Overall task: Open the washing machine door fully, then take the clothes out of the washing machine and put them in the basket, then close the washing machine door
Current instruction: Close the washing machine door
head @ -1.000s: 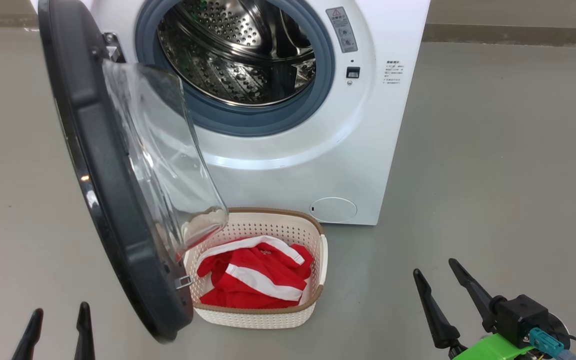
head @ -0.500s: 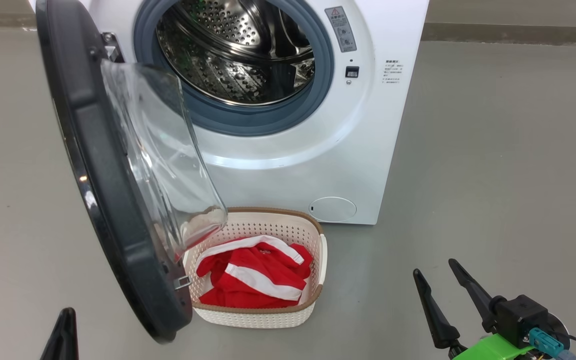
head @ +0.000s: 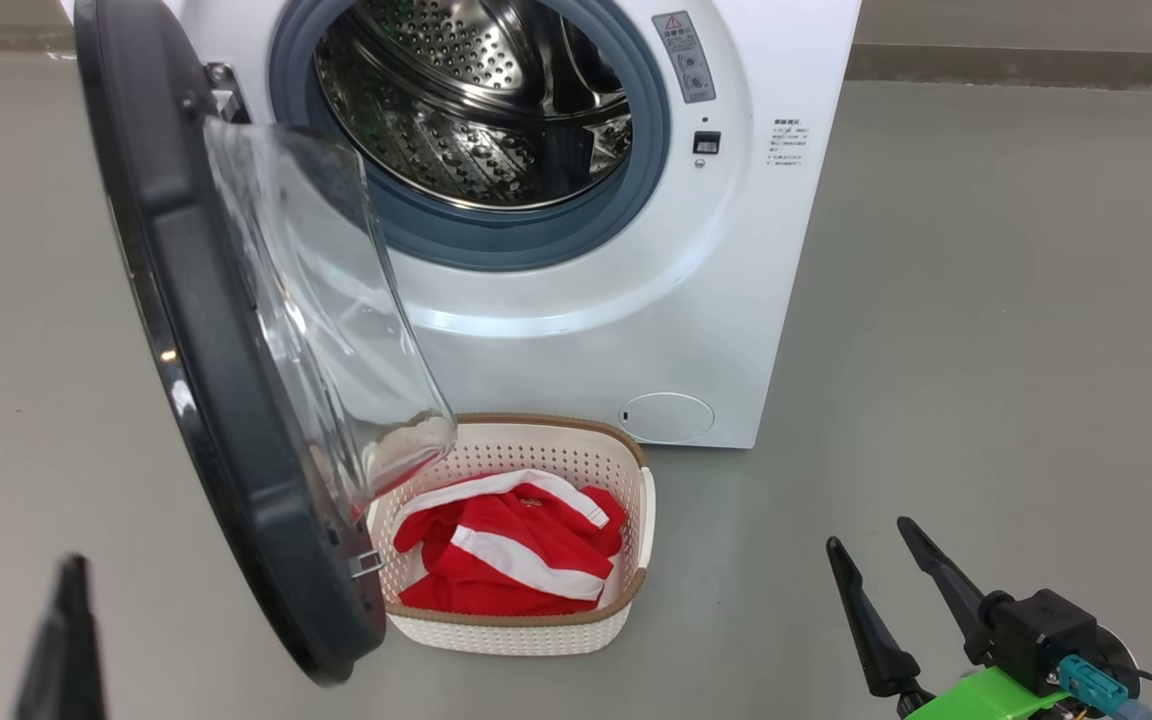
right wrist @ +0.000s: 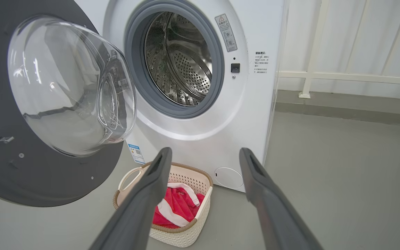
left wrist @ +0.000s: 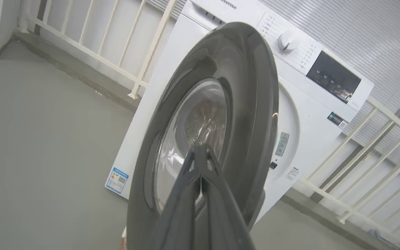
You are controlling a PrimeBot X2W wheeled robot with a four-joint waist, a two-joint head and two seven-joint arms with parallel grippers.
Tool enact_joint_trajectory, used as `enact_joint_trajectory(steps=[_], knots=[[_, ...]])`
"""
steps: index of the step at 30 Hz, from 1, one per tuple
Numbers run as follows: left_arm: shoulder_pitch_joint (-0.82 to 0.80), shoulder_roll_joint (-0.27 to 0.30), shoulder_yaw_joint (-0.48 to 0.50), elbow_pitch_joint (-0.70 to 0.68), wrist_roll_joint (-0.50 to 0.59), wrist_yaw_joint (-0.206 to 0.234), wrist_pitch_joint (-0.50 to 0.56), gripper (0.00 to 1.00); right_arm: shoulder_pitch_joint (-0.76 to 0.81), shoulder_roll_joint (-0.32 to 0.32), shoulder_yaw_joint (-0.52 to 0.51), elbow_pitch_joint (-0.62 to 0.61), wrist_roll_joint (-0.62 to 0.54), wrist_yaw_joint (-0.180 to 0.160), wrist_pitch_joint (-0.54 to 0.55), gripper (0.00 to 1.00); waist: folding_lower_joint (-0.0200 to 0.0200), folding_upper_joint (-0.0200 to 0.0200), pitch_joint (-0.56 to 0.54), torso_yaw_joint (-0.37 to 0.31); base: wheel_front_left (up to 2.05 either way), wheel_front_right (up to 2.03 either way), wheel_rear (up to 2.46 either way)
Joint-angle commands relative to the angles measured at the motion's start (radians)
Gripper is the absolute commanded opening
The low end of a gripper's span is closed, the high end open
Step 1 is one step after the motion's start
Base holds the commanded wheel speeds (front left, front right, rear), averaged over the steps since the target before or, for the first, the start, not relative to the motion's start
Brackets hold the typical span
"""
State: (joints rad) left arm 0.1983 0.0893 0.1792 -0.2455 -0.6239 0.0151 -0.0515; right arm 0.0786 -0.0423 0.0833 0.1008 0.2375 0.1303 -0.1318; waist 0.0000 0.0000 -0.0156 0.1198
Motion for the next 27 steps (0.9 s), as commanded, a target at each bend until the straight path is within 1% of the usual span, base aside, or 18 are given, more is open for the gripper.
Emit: enact_joint_trajectory(steps=[1,3,5,6,9,10,13,16,20,22,27], knots=[[-0.075,-0.009,0.071,-0.046,-0.142,-0.026,0.004,0.00,-0.031,-0.008,0.023,-0.026,0.007,0.000,-0.005,1.00,0.0000,0.0000,0.000,-0.002,0.00,0.00,0.00],[-0.104,-0.023,0.110,-0.058,-0.317,-0.046,0.018,0.00,-0.031,-0.008,0.023,-0.026,0.010,0.000,-0.006,1.00,0.0000,0.0000,0.002,-0.004,0.00,0.00,0.00],[-0.128,-0.030,0.150,-0.063,-0.488,-0.053,0.038,0.00,-0.032,-0.008,0.023,-0.026,0.013,0.000,-0.008,1.00,0.0000,0.0000,0.003,-0.007,0.00,0.00,0.00],[-0.140,-0.032,0.168,-0.064,-0.568,-0.053,0.048,0.00,-0.032,-0.008,0.023,-0.026,0.015,0.000,-0.008,1.00,0.0000,0.0000,0.004,-0.008,0.00,0.00,0.00],[-0.169,-0.035,0.221,-0.045,-0.750,-0.039,0.077,0.00,-0.034,-0.008,0.024,-0.026,0.018,0.000,-0.010,1.00,0.0000,0.0000,0.008,-0.012,0.00,0.00,0.00],[-0.169,-0.035,0.221,-0.045,-0.750,-0.039,0.077,0.00,-0.034,-0.008,0.024,-0.026,0.018,0.000,-0.010,1.00,0.0000,0.0000,0.008,-0.012,0.00,0.00,0.00],[-0.192,-0.035,0.261,-0.003,-0.861,-0.025,0.105,0.00,-0.038,-0.008,0.027,-0.025,0.019,0.000,-0.011,1.00,0.0000,0.0000,0.013,-0.018,0.00,0.00,0.00],[-0.206,-0.029,0.263,0.044,-0.921,-0.020,0.146,0.00,-0.042,-0.008,0.028,-0.025,0.020,0.000,-0.011,1.00,0.0000,0.0000,0.019,-0.026,0.00,0.00,0.00],[-0.219,-0.030,0.249,0.098,-0.971,-0.026,0.184,0.00,-0.047,-0.008,0.028,-0.024,0.022,0.000,-0.013,1.00,0.0000,0.0000,0.027,-0.037,0.00,0.00,0.00],[-0.219,-0.031,0.227,0.132,-0.987,-0.038,0.210,0.00,-0.051,-0.008,0.032,-0.022,0.024,0.000,-0.015,1.00,0.0000,0.0000,0.033,-0.047,0.00,0.00,0.00],[-0.216,-0.032,0.194,0.169,-1.002,-0.057,0.238,0.00,-0.058,-0.008,0.033,-0.017,0.029,0.000,-0.019,1.00,0.0000,0.0000,0.040,-0.060,0.00,0.00,0.00]])
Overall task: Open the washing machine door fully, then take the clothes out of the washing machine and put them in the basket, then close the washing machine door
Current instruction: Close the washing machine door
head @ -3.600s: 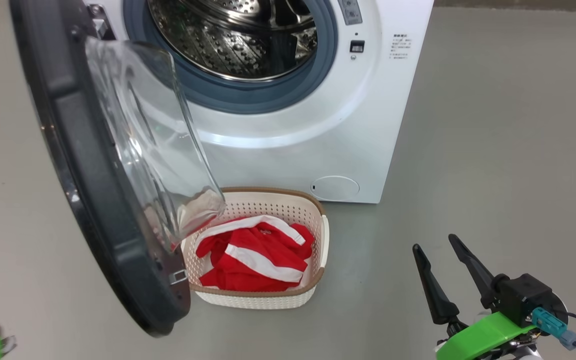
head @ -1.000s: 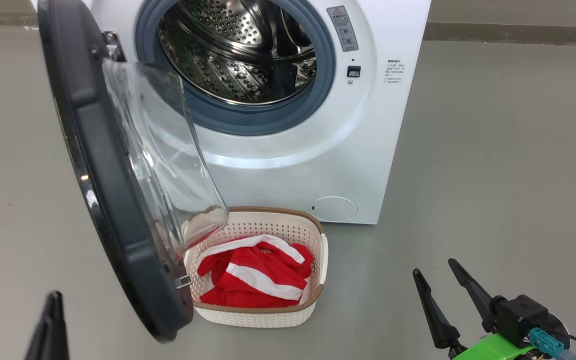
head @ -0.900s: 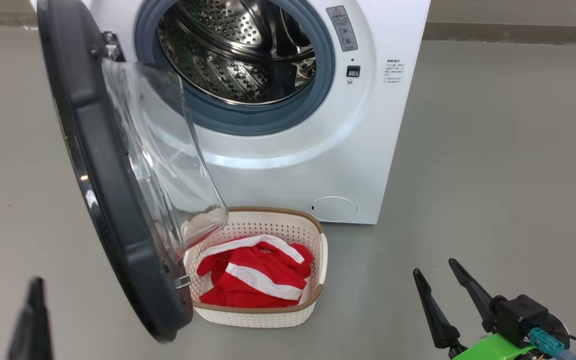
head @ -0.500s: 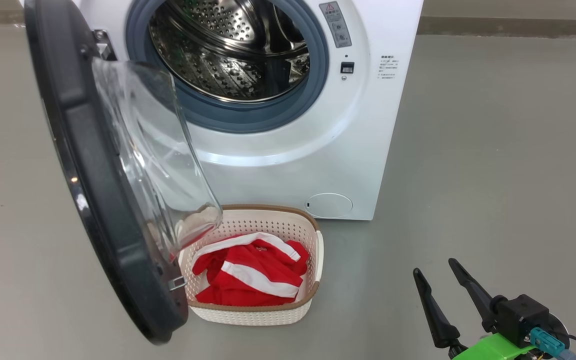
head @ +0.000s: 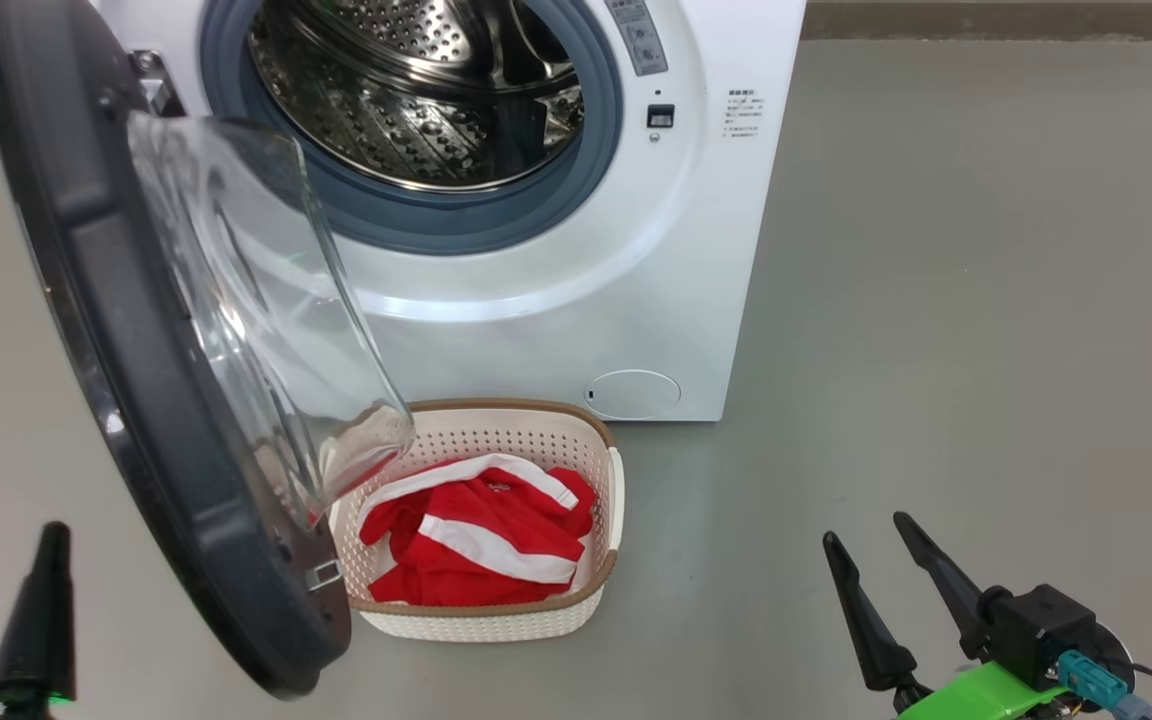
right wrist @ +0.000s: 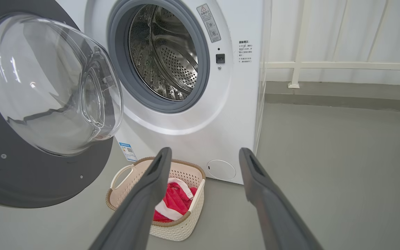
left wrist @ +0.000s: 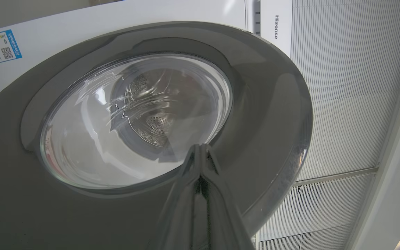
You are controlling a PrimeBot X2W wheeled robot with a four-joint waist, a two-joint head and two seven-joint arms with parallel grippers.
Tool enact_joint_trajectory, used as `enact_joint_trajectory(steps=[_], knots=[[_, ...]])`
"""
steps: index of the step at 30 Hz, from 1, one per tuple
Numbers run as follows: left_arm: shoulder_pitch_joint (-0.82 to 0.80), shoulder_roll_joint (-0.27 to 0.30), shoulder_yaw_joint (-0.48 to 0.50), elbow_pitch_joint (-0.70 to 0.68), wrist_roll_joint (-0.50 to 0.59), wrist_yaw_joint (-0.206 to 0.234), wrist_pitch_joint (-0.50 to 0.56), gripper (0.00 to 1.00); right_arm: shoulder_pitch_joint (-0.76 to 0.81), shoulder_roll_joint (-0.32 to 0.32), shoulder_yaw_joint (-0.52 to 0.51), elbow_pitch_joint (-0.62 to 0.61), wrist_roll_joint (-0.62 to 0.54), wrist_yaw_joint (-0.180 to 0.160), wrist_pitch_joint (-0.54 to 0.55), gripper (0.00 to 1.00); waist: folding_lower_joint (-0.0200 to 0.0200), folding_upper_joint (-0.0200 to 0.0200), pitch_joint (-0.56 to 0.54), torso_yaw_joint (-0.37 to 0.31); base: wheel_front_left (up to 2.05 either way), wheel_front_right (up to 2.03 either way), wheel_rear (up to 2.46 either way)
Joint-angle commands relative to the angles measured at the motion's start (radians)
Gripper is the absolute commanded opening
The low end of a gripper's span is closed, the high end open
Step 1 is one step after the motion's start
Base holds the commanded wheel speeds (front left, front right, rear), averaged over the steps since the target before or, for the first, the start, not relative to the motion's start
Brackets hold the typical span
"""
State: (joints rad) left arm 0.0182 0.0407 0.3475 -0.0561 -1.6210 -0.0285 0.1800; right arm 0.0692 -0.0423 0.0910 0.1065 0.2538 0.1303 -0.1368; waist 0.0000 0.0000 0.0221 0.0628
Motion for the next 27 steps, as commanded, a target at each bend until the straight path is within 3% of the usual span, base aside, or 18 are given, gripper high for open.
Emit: enact_joint_trajectory(steps=[1,27], knots=[[-0.036,0.016,0.021,-0.015,-0.006,-0.016,0.010,0.00,-0.050,-0.008,0.025,-0.022,0.015,0.000,-0.015,1.00,0.0000,0.0000,0.004,-0.005,0.00,0.00,0.00],[-0.018,0.013,-0.084,0.008,-0.020,-0.041,0.094,0.00,-0.079,-0.008,0.042,-0.001,0.035,0.000,-0.035,1.00,0.0000,0.0000,0.037,-0.057,0.00,0.00,0.00]])
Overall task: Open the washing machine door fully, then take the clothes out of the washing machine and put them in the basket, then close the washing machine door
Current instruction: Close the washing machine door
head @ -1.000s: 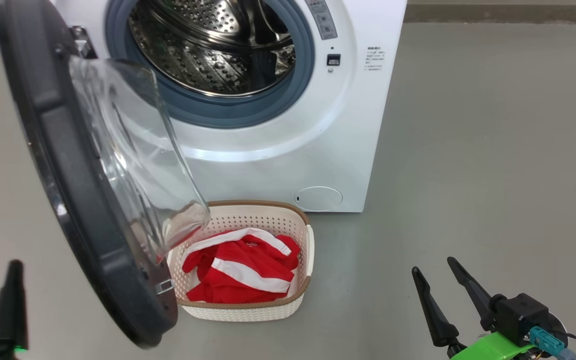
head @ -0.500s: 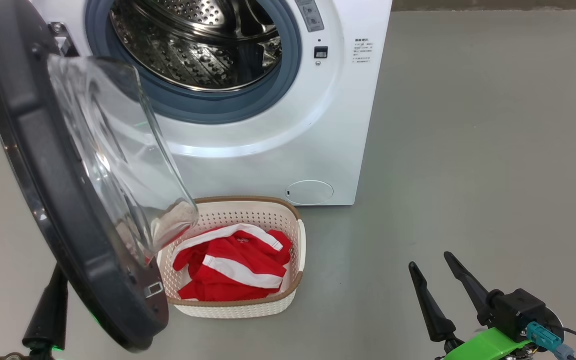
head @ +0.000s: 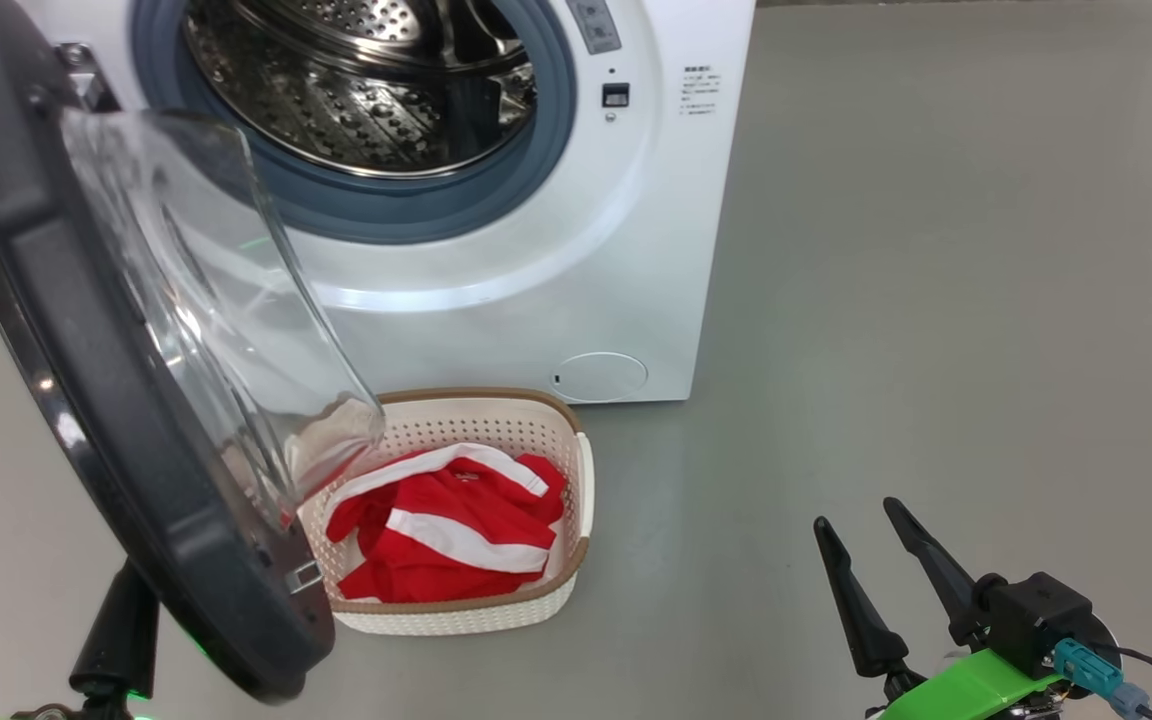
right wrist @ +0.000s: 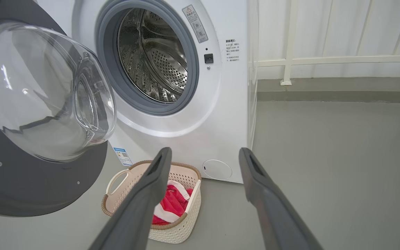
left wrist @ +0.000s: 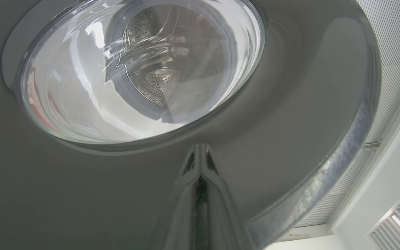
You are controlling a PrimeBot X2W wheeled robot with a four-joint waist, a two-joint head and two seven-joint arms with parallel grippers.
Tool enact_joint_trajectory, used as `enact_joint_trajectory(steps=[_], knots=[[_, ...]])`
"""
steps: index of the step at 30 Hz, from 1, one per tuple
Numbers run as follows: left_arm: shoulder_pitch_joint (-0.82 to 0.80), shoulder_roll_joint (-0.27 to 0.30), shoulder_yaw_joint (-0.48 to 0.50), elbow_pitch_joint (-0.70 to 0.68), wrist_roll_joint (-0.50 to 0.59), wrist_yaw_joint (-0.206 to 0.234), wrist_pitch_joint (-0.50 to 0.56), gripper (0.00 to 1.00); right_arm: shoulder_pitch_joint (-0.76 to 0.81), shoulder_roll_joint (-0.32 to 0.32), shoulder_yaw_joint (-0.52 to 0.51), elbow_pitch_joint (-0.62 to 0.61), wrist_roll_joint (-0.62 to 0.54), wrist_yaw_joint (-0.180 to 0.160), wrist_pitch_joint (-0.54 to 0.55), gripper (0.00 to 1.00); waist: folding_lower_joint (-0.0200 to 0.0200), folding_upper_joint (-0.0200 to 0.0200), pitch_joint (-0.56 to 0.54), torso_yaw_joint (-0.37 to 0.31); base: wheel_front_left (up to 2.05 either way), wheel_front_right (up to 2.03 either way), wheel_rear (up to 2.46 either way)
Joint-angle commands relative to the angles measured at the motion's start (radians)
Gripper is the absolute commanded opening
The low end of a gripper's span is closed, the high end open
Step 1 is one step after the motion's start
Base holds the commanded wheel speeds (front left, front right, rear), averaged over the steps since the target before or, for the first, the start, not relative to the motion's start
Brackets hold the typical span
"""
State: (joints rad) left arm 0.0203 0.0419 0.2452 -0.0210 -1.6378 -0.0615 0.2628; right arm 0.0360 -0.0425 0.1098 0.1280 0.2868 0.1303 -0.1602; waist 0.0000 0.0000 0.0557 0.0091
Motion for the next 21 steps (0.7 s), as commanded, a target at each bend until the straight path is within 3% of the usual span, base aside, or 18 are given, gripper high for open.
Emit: enact_joint_trajectory(steps=[1,21], knots=[[-0.020,0.012,0.014,-0.028,-0.004,-0.010,0.014,0.00,-0.047,-0.008,0.024,-0.022,0.001,0.000,-0.012,1.00,0.0000,0.0000,0.005,-0.008,0.00,0.00,0.00],[-0.131,0.011,-0.072,0.041,-0.011,-0.040,0.064,0.00,-0.080,-0.008,0.024,-0.031,-0.006,0.000,-0.012,1.00,0.0000,0.0000,0.082,-0.116,0.00,0.00,0.00]])
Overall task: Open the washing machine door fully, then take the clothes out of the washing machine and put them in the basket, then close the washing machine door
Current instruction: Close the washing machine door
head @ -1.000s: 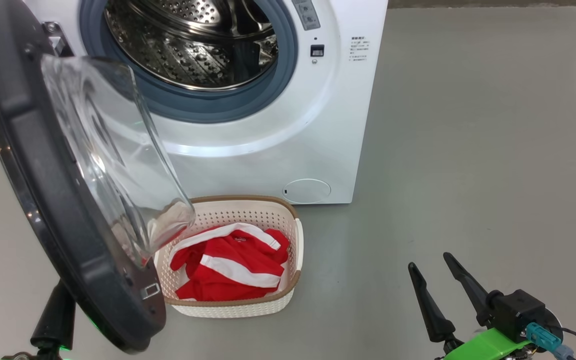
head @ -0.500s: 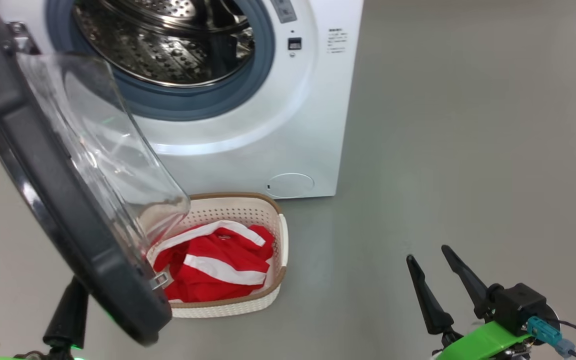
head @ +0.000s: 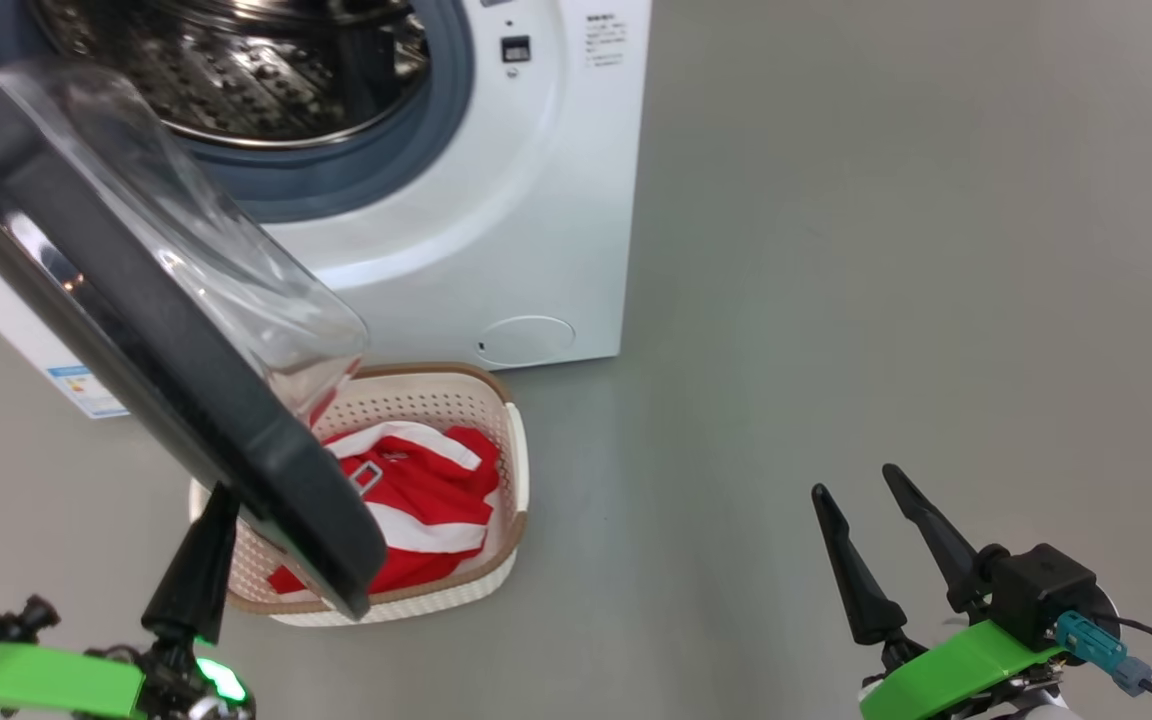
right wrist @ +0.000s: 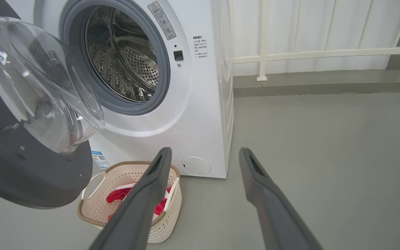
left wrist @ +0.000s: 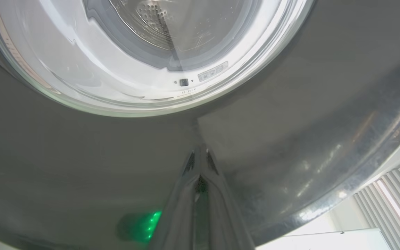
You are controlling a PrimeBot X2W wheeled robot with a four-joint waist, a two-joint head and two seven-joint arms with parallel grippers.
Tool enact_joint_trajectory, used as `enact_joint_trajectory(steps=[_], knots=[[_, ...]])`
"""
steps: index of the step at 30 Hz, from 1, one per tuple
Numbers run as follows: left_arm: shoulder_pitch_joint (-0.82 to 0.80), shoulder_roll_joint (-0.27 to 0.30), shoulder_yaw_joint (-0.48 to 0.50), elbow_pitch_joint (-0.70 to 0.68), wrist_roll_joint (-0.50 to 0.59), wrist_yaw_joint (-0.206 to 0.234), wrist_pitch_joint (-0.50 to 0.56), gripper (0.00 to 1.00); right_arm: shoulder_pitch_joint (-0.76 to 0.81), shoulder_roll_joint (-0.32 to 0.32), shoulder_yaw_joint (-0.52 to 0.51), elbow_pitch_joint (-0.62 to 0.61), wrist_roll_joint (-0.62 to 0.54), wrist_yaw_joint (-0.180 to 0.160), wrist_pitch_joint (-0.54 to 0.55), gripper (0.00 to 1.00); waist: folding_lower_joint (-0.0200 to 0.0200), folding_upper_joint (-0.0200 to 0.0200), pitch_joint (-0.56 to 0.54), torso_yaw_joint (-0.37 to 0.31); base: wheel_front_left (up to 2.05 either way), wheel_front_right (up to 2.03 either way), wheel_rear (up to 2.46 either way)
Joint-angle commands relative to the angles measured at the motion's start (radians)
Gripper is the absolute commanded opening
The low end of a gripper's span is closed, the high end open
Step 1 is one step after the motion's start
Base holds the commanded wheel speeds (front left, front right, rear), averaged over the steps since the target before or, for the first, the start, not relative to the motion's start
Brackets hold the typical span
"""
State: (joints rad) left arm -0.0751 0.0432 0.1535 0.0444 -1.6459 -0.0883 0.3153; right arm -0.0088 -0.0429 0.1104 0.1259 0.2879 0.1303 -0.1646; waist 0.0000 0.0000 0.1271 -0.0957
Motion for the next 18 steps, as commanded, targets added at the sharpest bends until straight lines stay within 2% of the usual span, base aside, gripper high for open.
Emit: enact_joint_trajectory(steps=[1,18], knots=[[-0.046,0.010,0.018,-0.016,-0.003,-0.015,0.013,0.00,-0.038,-0.007,0.025,-0.029,-0.007,0.000,-0.008,1.00,0.0000,0.0000,0.016,-0.017,0.00,0.00,0.00],[-0.253,0.043,0.000,0.115,0.000,-0.037,0.051,0.00,-0.093,-0.007,0.048,-0.006,0.015,0.000,-0.032,1.00,0.0000,0.0000,0.096,-0.142,0.00,0.00,0.00]])
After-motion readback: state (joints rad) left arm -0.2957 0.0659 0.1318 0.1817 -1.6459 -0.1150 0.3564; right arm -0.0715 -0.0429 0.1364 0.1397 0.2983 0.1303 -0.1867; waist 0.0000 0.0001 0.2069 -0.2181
